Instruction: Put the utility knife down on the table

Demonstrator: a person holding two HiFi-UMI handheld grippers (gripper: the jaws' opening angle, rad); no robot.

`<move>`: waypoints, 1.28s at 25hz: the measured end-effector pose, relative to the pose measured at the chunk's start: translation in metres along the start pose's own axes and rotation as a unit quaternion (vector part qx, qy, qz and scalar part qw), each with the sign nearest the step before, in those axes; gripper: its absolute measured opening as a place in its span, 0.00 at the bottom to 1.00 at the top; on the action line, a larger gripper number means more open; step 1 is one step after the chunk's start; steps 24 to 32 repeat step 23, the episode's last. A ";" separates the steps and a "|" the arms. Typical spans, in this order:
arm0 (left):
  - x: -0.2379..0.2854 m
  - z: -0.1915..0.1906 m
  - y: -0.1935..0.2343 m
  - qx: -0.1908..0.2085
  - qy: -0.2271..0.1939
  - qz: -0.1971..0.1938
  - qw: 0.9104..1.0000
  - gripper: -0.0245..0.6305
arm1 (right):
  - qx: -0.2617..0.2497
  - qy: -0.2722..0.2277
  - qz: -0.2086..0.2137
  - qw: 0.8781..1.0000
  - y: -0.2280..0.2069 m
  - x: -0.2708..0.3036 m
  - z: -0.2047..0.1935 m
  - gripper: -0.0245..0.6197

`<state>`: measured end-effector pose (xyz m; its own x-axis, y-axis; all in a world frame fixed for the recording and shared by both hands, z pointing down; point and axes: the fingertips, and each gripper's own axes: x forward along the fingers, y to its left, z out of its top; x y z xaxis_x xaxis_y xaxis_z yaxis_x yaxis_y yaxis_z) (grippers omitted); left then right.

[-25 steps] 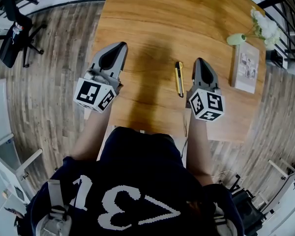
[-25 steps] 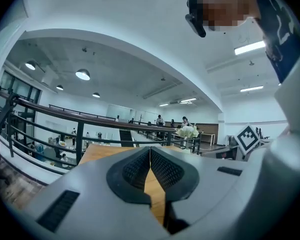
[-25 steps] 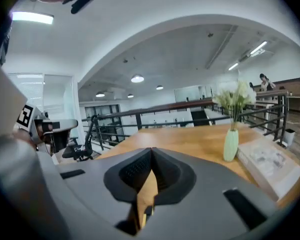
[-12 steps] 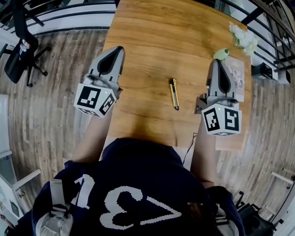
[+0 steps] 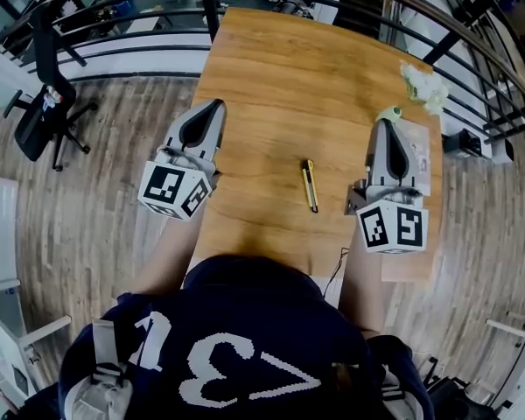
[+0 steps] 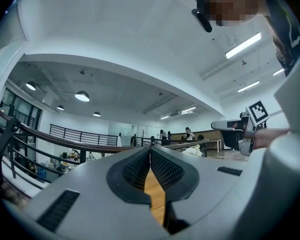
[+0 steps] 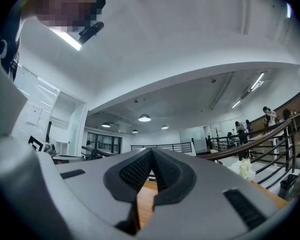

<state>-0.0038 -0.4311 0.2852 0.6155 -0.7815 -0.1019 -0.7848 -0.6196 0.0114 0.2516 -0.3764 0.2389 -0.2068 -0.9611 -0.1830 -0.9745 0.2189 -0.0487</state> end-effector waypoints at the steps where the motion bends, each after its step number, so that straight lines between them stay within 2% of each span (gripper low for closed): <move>1: -0.001 0.000 -0.001 -0.001 0.001 -0.001 1.000 0.06 | 0.001 -0.001 0.000 1.000 0.001 0.000 0.001 0.08; 32: -0.002 -0.006 -0.013 -0.001 0.011 -0.004 1.000 0.06 | 0.006 0.008 0.006 1.000 0.003 -0.006 -0.006 0.08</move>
